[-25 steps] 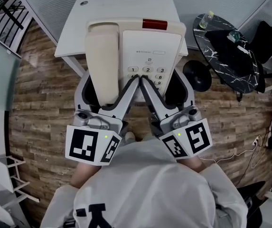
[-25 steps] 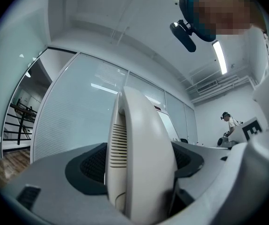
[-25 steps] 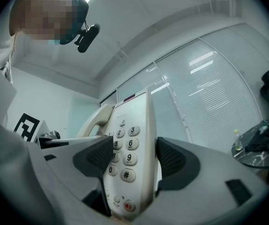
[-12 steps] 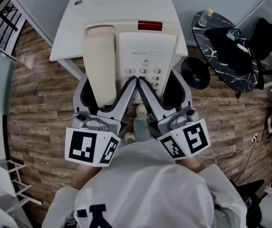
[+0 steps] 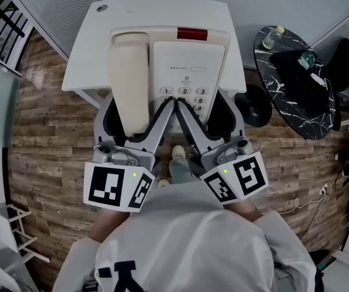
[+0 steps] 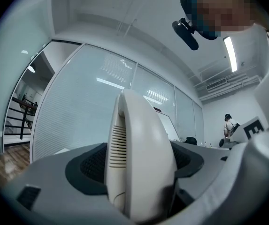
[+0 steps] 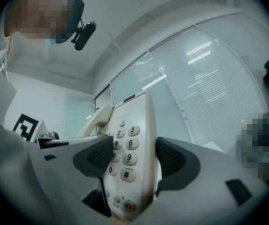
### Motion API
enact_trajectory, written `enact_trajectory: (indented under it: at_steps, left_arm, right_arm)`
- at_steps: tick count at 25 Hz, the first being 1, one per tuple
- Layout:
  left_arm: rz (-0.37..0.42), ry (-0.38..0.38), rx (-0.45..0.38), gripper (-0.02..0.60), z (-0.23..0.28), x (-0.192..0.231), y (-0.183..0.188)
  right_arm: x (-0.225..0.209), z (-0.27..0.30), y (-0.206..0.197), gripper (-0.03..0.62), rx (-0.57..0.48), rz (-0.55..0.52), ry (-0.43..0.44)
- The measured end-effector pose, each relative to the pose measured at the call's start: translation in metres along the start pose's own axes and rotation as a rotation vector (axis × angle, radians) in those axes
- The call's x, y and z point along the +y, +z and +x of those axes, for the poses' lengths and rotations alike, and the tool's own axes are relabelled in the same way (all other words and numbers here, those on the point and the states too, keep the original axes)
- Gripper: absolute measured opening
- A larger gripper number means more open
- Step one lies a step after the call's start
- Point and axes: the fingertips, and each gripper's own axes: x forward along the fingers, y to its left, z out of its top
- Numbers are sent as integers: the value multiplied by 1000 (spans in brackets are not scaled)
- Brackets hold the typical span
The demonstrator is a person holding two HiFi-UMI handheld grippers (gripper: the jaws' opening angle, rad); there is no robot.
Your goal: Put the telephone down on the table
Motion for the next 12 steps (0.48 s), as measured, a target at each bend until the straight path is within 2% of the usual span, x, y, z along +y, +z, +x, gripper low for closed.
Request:
enact_trajectory:
  at_steps: [12]
  left_arm:
    - [6,51,-18,387,109,16,1]
  right_arm:
    - [-85,75,12,295,11,15,33]
